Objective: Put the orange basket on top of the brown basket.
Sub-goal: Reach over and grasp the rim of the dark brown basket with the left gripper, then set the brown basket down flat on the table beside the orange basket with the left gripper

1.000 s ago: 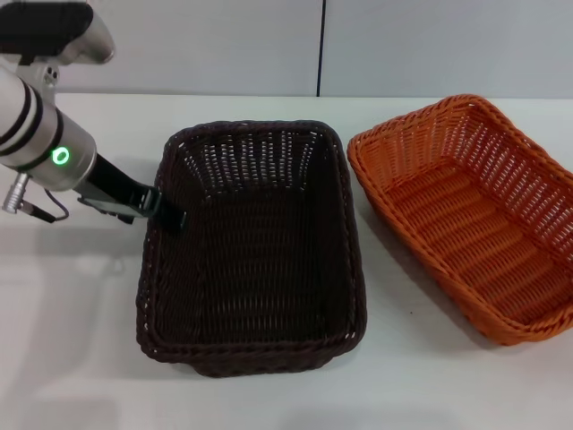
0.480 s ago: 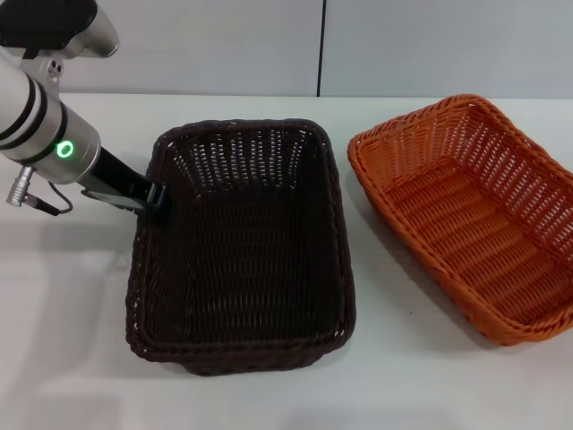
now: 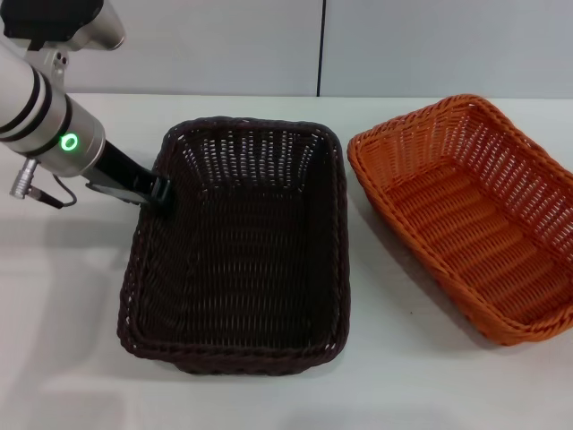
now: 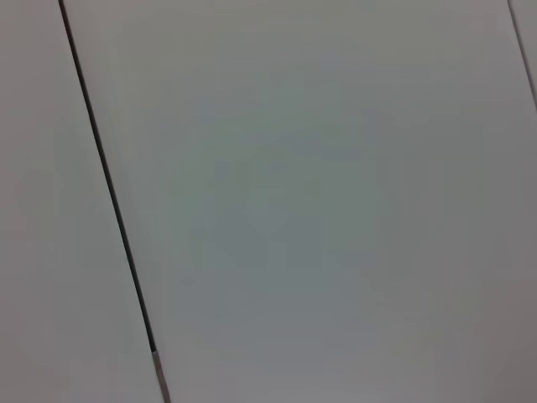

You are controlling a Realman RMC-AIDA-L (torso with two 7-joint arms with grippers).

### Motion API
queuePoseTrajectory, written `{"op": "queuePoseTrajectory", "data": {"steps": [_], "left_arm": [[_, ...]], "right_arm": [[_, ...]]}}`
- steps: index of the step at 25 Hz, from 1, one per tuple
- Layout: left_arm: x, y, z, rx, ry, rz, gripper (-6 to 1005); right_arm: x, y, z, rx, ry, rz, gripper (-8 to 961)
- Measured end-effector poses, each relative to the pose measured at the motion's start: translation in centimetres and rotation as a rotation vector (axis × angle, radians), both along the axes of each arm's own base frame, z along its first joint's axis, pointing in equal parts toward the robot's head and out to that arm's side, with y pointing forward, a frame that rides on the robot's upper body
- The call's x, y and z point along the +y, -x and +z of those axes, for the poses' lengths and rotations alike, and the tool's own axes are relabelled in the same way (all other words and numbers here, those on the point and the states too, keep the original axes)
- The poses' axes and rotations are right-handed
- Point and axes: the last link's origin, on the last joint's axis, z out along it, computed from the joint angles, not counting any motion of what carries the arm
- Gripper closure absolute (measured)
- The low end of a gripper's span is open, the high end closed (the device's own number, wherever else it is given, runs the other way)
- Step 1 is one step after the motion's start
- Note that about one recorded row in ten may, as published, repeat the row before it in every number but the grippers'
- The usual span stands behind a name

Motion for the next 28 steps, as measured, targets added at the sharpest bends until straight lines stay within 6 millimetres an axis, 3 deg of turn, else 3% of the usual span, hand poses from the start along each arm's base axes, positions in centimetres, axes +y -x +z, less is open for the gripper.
{"op": "queuePoseTrajectory", "data": {"steps": [9,25,28], "left_arm": [[-0.2,-1.8,1.5,0.013,0.028,-0.075,758],[-0.7,-2.6,2.2,-0.086,0.037,-0.113,777],[-1.1,-3.9,2.6,-0.124,0.064,-0.172,787]], "right_arm": [[0.1,0.0,0.5,-0.006,-0.009,0.001,114],[1.3,0.5,1.5,-0.025,-0.009,0.015,114],[1.4,0.7,1.3,-0.022,-0.007,0.019,114]]}}
